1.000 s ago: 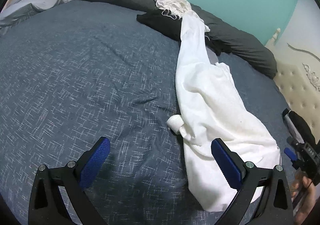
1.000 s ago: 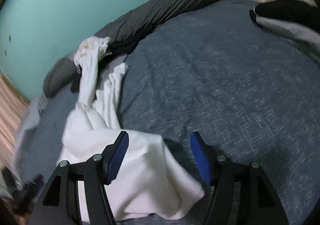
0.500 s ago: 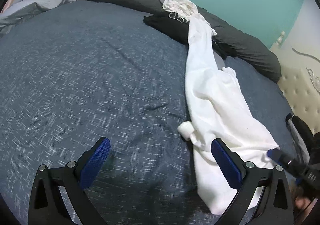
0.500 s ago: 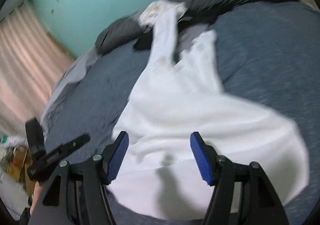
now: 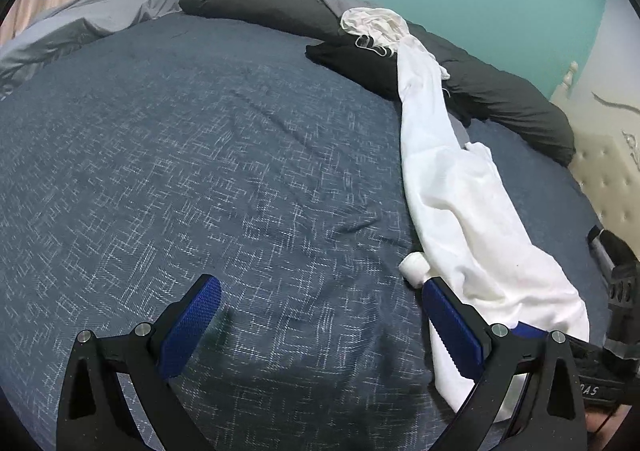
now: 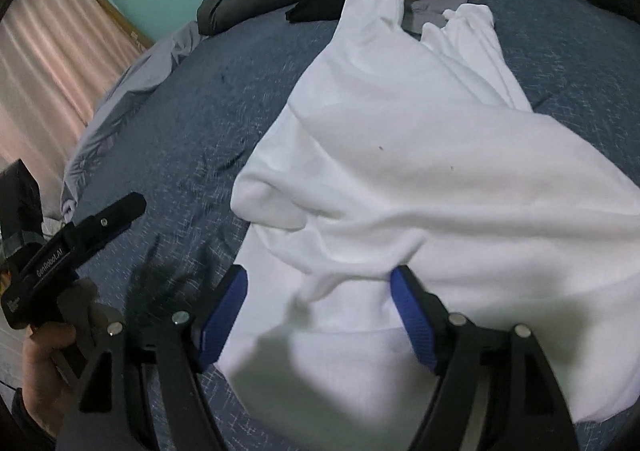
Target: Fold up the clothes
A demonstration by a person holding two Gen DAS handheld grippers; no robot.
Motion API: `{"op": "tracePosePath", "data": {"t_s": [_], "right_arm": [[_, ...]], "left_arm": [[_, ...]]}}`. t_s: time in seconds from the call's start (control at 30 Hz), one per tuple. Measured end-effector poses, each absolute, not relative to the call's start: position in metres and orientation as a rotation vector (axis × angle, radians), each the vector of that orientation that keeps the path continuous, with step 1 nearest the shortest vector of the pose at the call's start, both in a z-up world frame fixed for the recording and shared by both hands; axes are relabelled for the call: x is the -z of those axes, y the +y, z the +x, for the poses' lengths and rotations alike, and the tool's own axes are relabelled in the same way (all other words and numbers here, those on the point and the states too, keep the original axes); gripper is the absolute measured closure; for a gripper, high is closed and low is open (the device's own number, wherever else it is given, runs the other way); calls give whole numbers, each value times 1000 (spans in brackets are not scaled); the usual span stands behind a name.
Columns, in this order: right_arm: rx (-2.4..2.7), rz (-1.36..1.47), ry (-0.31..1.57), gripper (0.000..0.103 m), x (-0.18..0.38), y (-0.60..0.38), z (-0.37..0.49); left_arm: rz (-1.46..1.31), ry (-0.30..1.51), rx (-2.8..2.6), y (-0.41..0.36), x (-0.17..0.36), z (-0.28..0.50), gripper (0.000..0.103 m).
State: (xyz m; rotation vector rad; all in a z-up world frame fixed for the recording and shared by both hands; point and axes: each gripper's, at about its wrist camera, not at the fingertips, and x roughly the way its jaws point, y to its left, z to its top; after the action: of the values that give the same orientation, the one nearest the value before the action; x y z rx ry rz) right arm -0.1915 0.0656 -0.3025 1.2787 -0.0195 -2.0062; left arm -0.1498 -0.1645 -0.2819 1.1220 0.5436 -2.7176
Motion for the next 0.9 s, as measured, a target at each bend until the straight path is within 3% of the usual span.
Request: {"op": "tracePosePath", "data": {"t_s": [0.03,0.13,0.2,0.3,0.9], "right_arm": [[2003,1278,1,30,305,65,-191],[2017,1272,63,51,310,67,-193],[2017,1280,64,77,313,72,-195],[2021,1278,48,93,314,83,-200],[2232,1138,-231,99,268,199,-251]], "left_arm": [[1120,548,2718,-165,282,-150,0],[1117,555,2714,-164,282,-151,0],[1115,553,2716,-161,282,-152,0],[1119,537,2723,-155,282,-154,0],[1173,585,2725,-124,288,-170,0]]}}
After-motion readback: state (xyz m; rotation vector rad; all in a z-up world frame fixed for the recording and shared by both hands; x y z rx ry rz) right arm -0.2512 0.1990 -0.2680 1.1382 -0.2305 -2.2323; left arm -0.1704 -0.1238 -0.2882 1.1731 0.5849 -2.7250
